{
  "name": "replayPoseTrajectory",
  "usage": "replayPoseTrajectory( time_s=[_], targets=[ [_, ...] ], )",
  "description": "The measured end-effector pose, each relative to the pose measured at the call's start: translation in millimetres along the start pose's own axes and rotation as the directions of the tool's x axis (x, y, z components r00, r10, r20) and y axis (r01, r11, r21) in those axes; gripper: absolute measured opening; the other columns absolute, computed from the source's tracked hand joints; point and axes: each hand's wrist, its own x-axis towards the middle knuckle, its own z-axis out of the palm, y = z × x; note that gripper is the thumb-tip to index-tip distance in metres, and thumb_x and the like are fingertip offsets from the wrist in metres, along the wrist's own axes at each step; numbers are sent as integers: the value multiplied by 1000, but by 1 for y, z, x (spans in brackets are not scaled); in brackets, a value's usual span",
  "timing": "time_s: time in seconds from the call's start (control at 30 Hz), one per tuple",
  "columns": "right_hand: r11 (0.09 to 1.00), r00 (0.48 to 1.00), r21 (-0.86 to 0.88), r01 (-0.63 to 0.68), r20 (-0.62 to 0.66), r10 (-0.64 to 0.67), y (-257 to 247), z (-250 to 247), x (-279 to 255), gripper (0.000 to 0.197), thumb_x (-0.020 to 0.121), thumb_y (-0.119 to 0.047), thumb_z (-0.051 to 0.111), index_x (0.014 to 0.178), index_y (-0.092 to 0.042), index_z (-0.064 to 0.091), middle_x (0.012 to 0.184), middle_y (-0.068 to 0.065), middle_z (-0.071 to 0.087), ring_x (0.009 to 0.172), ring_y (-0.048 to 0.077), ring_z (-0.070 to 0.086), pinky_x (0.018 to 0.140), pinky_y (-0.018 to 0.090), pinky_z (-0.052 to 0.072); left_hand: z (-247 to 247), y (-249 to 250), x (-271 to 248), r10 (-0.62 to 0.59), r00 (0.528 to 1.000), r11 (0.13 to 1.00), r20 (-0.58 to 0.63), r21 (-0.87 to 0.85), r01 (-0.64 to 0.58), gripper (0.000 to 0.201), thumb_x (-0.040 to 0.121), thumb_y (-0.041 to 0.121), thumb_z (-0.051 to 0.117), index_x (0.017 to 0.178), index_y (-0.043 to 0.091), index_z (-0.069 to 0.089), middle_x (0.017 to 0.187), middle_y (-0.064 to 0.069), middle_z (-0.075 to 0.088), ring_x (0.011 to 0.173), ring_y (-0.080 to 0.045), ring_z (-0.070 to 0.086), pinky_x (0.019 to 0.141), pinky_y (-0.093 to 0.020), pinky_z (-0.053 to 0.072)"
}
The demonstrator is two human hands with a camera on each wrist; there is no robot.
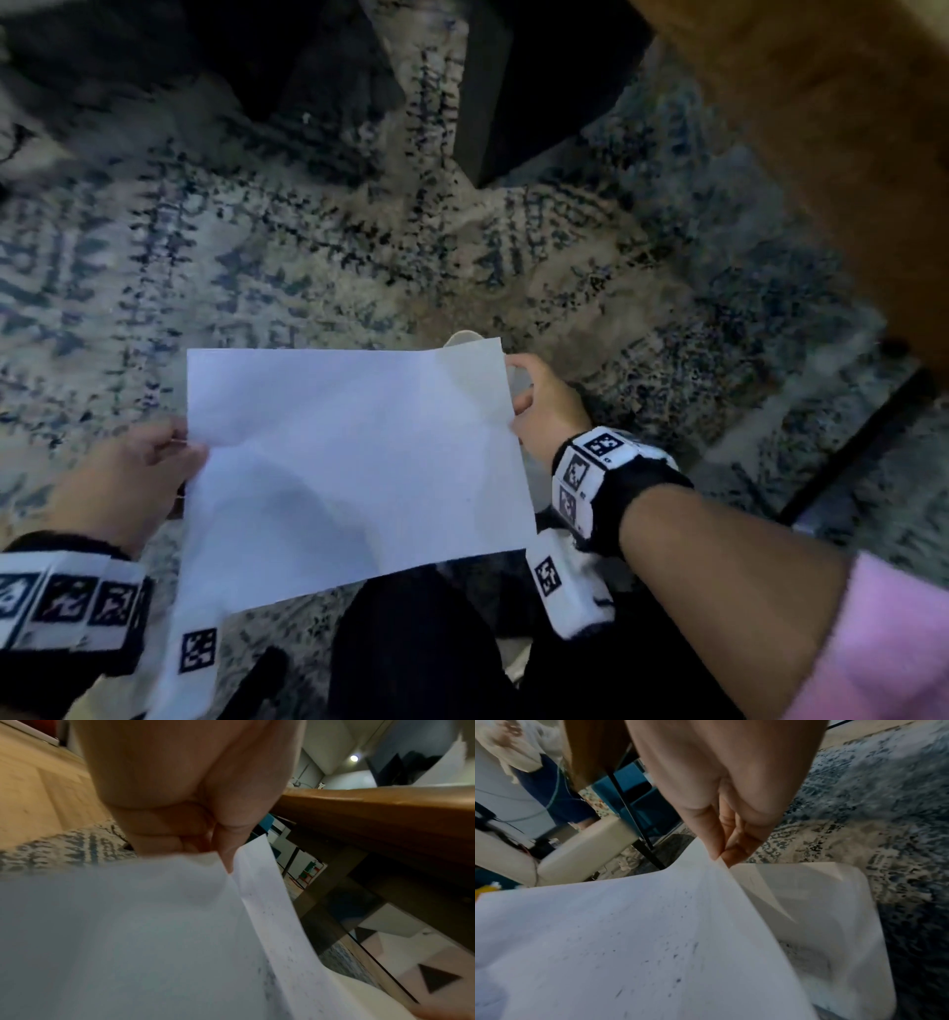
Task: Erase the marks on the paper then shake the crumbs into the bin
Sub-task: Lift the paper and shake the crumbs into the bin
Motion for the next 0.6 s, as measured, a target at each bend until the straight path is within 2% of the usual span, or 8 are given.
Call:
replayPoseTrajectory(
  time_s=[0.1,0.17,0.23,0.3,0.37,0.43,0.5,0.6],
  targets=[
    [998,1000,-62,22,11,-22,15,6,23,66,83,7,52,138,-28,41,92,10,60,87,28,60,78,37,50,17,10,-2,43,999,998,-10,40,-42,15,80,15,57,75,27,66,79,-13,69,74,-33,67,77,-60,53],
    [995,998,-98,21,54,-15,26,11,38,67,83,9,50,139,-26,41,99,10,61,90,27,60,81,37,51,28,13,-4,44,999,998,-25,56,-42,24,81,6,56,67,22,66,63,-1,71,62,-24,67,76,-53,55],
    [992,994,-126,31,108,-17,35,15,49,66,84,9,50,141,-23,39,119,11,58,106,28,57,89,39,49,39,24,-12,47,999,997,-20,60,-46,33,80,0,55,60,24,67,57,6,71,58,-20,67,75,-47,57],
    [981,989,-187,43,145,-16,40,17,55,64,87,2,53,145,-19,34,140,11,47,125,27,47,101,38,42,49,31,-19,73,997,996,-22,59,-72,35,79,-3,53,65,25,68,60,2,71,61,-25,69,62,-40,61],
    [946,985,-317,62,171,-8,43,21,60,62,93,-9,52,149,-17,27,149,9,36,135,26,37,106,35,35,56,37,-26,97,995,995,-27,23,-96,26,80,-7,49,79,12,67,62,-4,70,58,-22,69,47,-22,57],
    [875,974,-459,153,222,-53,38,31,59,62,97,-21,48,151,-15,18,156,9,23,142,24,24,111,34,26,62,41,-31,112,993,994,-45,1,-112,24,80,-9,48,81,7,66,68,-10,70,58,-25,68,47,-21,56],
    [816,926,-479,325,335,-172,25,47,43,67,99,-34,42,152,-14,6,160,6,1,147,19,4,117,36,11,67,48,-38,109,992,993,-59,-39,-111,29,77,-10,48,72,12,66,65,-4,71,54,-22,69,48,-25,57],
    [785,777,-280,553,513,-365,2,73,-6,68,100,-45,30,150,-21,-10,156,-5,-20,143,8,-18,117,36,-8,73,61,-46,73,996,990,-56,-114,-79,36,76,-12,47,62,18,61,66,-5,67,48,-7,66,41,-16,53]
  ],
)
